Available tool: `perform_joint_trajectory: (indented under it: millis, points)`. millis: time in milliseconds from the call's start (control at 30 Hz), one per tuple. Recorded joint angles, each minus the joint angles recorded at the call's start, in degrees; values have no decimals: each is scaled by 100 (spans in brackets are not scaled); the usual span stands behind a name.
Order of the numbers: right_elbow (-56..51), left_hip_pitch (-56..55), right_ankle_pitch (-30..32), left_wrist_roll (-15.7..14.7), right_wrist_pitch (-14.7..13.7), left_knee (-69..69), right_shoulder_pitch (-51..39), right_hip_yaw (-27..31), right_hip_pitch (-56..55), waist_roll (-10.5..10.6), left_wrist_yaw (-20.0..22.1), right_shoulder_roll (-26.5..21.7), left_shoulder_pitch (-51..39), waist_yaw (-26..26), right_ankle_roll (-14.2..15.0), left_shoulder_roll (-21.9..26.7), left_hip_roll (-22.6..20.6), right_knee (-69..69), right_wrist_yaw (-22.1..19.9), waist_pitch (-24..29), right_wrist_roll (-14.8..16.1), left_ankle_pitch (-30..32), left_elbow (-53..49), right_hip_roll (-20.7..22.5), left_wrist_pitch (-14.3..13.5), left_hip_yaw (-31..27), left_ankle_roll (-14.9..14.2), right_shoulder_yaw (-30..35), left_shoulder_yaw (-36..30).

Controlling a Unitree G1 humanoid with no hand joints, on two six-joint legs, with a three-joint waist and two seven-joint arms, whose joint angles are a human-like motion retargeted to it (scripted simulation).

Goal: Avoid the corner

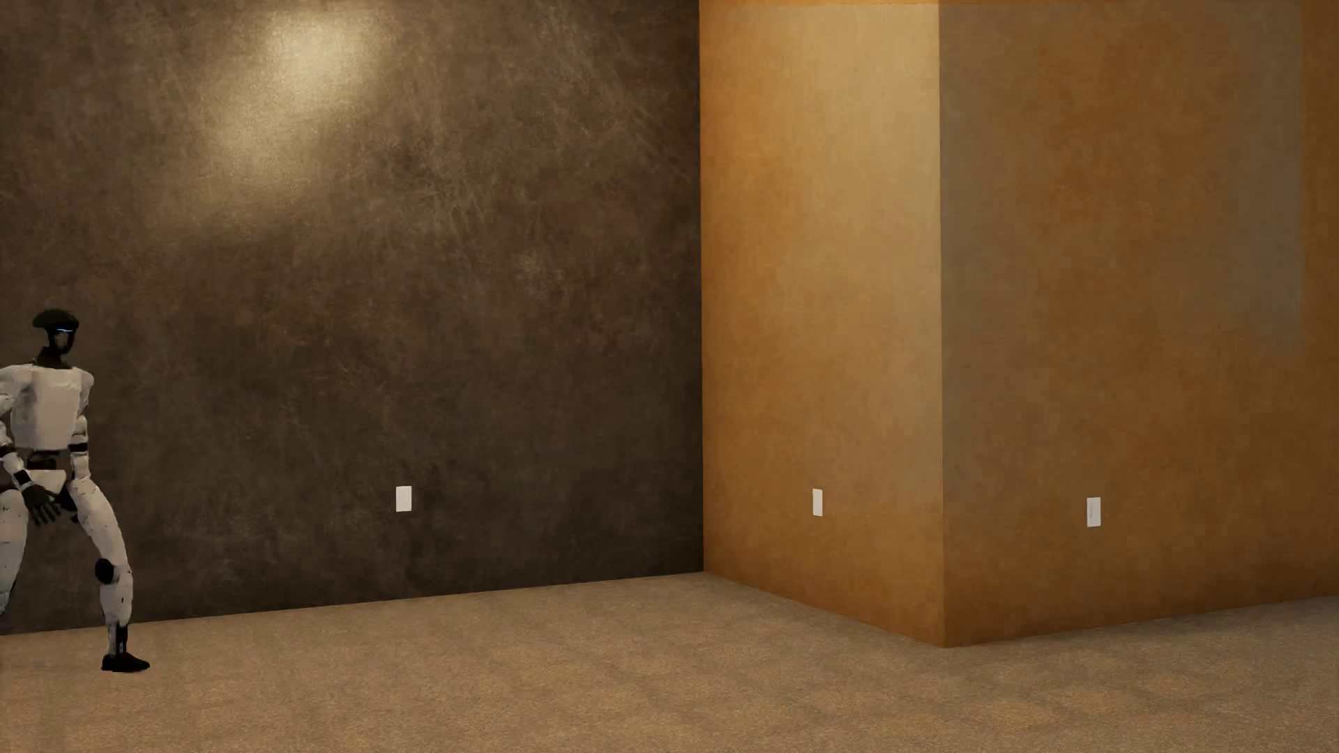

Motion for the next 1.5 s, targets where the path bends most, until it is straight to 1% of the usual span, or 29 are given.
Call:
perform_joint_trajectory:
  millis: [100, 133, 200, 300, 367, 433, 467, 533, 567, 633, 667, 700, 733, 767, 833, 933, 1033, 1067, 1100, 1133, 1200, 1233, 1267, 1300, 1333, 1367, 1400, 1467, 1500]
  points:
    - [508, -186, 1036, 0, 0, 956, 257, 0, 141, -123, 0, 85, 79, 299, 0, -9, -23, 457, 0, -131, 0, -185, 193, -213, 0, 0, 0, 11, 196]
    - [812, -13, 1894, 0, 0, 1279, 314, 0, 57, -247, 0, 134, 50, 271, 0, -6, -192, 995, 0, -120, 0, -365, 315, -399, 0, 0, 0, 124, 96]
    - [1311, 542, 3610, 0, 0, 1394, 513, 0, -834, -113, 0, 166, -45, -26, 0, -70, -408, 3017, 0, -133, 0, -805, 306, -420, 0, 0, 0, 247, 109]
    - [1320, 1880, 3460, 0, 0, 908, 925, 0, -2672, 70, 0, 138, -204, -816, 0, -80, -630, 5489, 0, 20, 0, -1214, -269, -355, 0, 0, 0, 59, 124]
    - [1451, 2941, 3653, 0, 0, 110, 986, 0, -3716, 246, 0, 87, -333, -1442, 0, -48, -630, 4532, 0, 133, 0, -1099, -707, -203, 0, 0, 0, 263, 335]
    - [1335, 3969, 4365, 0, 0, -583, 1221, 0, -4361, 377, 0, 22, -420, -1973, 0, 40, -554, 2390, 0, 115, 0, -1217, -1132, -205, 0, 0, 0, 149, 370]
    - [1313, 4368, 4059, 0, 0, -797, 1250, 0, -4624, 396, 0, 19, -499, -2179, 0, 110, -518, 1412, 0, 57, 0, -1355, -1338, -233, 0, 0, 0, 130, 421]
    - [1244, 5063, 1934, 0, 0, -924, 1342, 0, -4984, 429, 0, -24, -704, -2462, 0, 217, -438, 462, 0, -3, 0, -1647, -1543, -315, 0, 0, 0, 138, 429]
    - [1254, 5117, 1906, 0, 0, -859, 1322, 0, -5035, 458, 0, -3, -851, -2583, 0, 208, -446, 695, 0, -25, 0, -1626, -1565, -499, 0, 0, 0, 37, 501]
    - [1346, 5351, 4039, 0, 0, -338, 1362, 0, -5470, 533, 0, 28, -749, -2889, 0, 145, -221, 1170, 0, -50, 0, -1029, -1381, -360, 0, 0, 0, 87, 705]
    - [1496, 5229, 4555, 0, 0, 281, 1377, 0, -5481, 731, 0, 46, -685, -2770, 0, 21, 17, 1621, 0, -116, 0, -140, -1163, -126, 0, 0, 0, 98, 737]
    - [1610, 4910, 4526, 0, 0, 1255, 1317, 0, -5264, 739, 0, 63, -557, -2528, 0, -1, 43, 1885, 0, -168, 0, 784, -935, 82, 0, 0, 0, 242, 676]
    - [1644, 4264, 4366, 0, 0, 2440, 1249, 0, -4987, 741, 0, 94, -480, -2324, 0, 27, 146, 1975, 0, -223, 0, 1202, -822, 344, 0, 0, 0, 260, 488]
    - [1719, 3617, 3985, 0, 0, 3500, 1198, 0, -4564, 801, 0, 187, -305, -2109, 0, 0, 305, 1887, 0, -248, 0, 715, -876, 553, 0, 0, 0, -116, 577]
    - [1600, 2597, 3101, 0, 0, 4017, 958, 0, -3226, 545, 0, 126, -200, -1518, 0, 7, 87, 1299, 0, -134, 0, -568, -701, 531, 0, 0, 0, -143, 395]
    - [714, 1515, 1774, 0, 0, 2124, 722, 0, -1487, 184, 0, -136, 34, -518, 0, 90, 3, 418, 0, -68, 0, -677, -628, 211, 0, 0, 0, -211, 473]
    - [193, 873, 670, 0, 0, -605, 320, 0, -423, 184, 0, -319, 171, -114, 0, 65, 181, 105, 0, -232, 0, -116, -570, 55, 0, 0, 0, -592, 541]
    - [187, 752, 609, 0, 0, -2778, 178, 0, -168, 204, 0, -334, 192, -14, 0, 70, 316, 120, 0, -310, 0, 1448, -490, 13, 0, 0, 0, -585, 502]
    - [169, 627, 780, 0, 0, -904, 142, 0, 98, 158, 0, -309, 233, 156, 0, 69, 374, 210, 0, -283, 0, 220, -436, -192, 0, 0, 0, -737, 534]
    - [76, 485, 1136, 0, 0, -270, 210, 0, 335, 126, 0, -266, 249, 264, 0, 35, 332, 422, 0, -270, 0, -402, -329, -411, 0, 0, 0, -956, 485]
    - [565, 285, 3060, 0, 0, 982, 479, 0, 137, -105, 0, 16, 298, 248, 0, -10, -13, 1709, 0, -459, 0, 27, 103, -801, 0, 0, 0, -953, 384]
    - [852, 585, 4035, 0, 0, 1304, 609, 0, -264, -119, 0, 83, 238, 121, 0, -37, -209, 2878, 0, -396, 0, -257, 248, -838, 0, 0, 0, -1011, 428]
    - [943, 993, 4327, 0, 0, 1256, 728, 0, -979, -205, 0, 85, 239, 29, 0, -74, -644, 4377, 0, -283, 0, -575, 68, -947, 0, 0, 0, -932, 593]
    - [1207, 1616, 3809, 0, 0, 995, 680, 0, -1527, -170, 0, 127, 229, -263, 0, -74, -813, 5307, 0, -177, 0, -730, -40, -842, 0, 0, 0, -555, 585]
    - [1384, 2144, 3347, 0, 0, 743, 763, 0, -2174, -11, 0, 270, 131, -599, 0, -88, -786, 5770, 0, -138, 0, -773, -222, -576, 0, 0, 0, -730, 597]
    - [1100, 2719, 3362, 0, 0, 350, 968, 0, -2783, 111, 0, 157, 96, -967, 0, -40, -801, 5616, 0, -127, 0, -788, -533, -394, 0, 0, 0, -472, 578]
    - [1537, 3341, 3630, 0, 0, -70, 1068, 0, -3202, 191, 0, 375, 76, -1337, 0, -2, -803, 4808, 0, -100, 0, -795, -777, -277, 0, 0, 0, -728, 677]
    - [1518, 4344, 4279, 0, 0, -613, 1345, 0, -3927, 401, 0, 226, -51, -1860, 0, 45, -590, 2575, 0, -83, 0, -944, -1327, -114, 0, 0, 0, -298, 799]
    - [1508, 4679, 3974, 0, 0, -753, 1428, 0, -4256, 362, 0, 223, -210, -2008, 0, 103, -618, 1498, 0, -145, 0, -1108, -1497, -225, 0, 0, 0, -279, 857]
